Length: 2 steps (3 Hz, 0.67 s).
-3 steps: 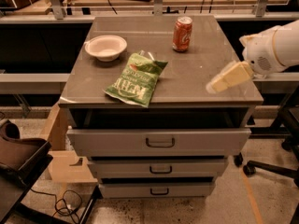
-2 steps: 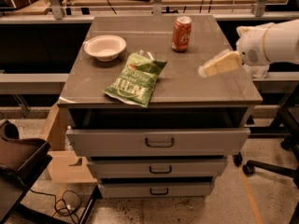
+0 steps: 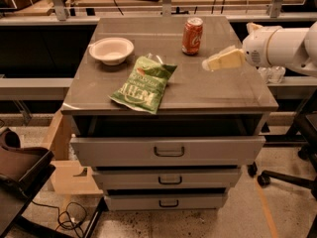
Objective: Pick coke can
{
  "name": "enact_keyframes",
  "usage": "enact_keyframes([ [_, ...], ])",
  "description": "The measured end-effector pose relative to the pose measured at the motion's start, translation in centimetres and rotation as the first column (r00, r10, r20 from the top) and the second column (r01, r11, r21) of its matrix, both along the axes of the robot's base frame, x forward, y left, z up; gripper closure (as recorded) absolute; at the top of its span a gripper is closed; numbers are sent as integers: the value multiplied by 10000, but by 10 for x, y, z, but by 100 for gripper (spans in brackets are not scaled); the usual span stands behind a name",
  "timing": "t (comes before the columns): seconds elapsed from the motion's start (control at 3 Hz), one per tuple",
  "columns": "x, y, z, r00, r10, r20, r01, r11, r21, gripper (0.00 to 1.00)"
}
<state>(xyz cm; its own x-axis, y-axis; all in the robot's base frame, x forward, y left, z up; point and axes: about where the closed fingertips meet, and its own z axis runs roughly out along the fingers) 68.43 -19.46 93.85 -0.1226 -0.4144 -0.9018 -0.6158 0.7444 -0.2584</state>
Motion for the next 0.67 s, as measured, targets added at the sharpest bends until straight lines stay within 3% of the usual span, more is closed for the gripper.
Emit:
enact_keyframes([
  [0.33,7,11,-10,9998,-93,-189,104,9981,609,0],
  [0.67,36,35,-19,9999,135,24,-137,9858,1671,0],
])
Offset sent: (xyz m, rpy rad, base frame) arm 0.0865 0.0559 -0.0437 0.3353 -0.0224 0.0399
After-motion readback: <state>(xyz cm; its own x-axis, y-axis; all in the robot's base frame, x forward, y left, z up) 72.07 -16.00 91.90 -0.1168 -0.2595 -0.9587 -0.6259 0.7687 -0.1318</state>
